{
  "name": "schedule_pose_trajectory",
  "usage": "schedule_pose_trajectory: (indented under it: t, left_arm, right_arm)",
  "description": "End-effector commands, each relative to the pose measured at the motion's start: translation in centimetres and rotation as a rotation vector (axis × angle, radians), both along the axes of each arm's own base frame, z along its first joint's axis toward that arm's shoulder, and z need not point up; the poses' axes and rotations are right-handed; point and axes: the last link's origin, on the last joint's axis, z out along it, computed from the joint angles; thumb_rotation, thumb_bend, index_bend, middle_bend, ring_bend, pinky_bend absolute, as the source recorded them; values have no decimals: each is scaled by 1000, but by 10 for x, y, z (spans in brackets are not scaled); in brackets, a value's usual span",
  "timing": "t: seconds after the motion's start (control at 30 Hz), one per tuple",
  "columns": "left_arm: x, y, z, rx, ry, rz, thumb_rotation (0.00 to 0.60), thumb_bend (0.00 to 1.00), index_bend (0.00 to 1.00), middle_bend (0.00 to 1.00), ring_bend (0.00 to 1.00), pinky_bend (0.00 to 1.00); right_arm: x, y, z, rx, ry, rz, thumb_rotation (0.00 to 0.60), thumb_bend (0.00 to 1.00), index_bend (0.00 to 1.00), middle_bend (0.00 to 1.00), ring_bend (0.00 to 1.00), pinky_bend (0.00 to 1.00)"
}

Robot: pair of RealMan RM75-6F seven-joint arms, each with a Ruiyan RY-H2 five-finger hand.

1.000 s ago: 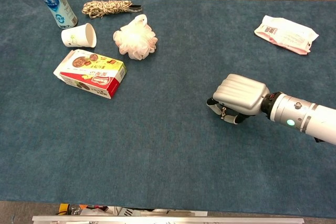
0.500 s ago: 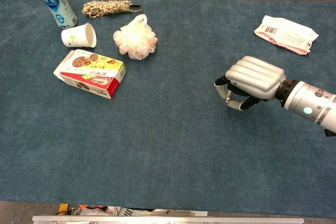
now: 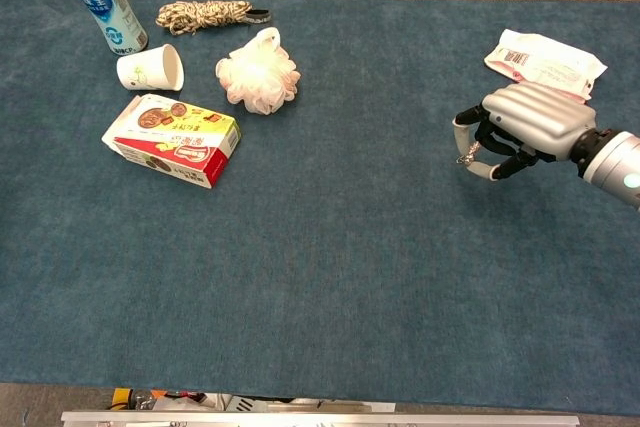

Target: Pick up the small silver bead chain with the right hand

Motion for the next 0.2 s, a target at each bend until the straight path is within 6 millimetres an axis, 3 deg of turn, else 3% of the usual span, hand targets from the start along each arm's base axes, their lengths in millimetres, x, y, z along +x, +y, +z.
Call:
schedule_pose_trajectory:
  t: [0.03,0.2]
  left_arm:
    - [0,0,0,0,1,1,600,273,0,0,11,0]
    - [0,0,-1,-2,0,5,600,273,0,0,11,0]
  right_arm:
    - [-3,-2,-2,0,-4,-12,600,398,699,935,960,1000]
    - [-3,-5,-6,7,-6,-17,600,398,699,935,960,1000]
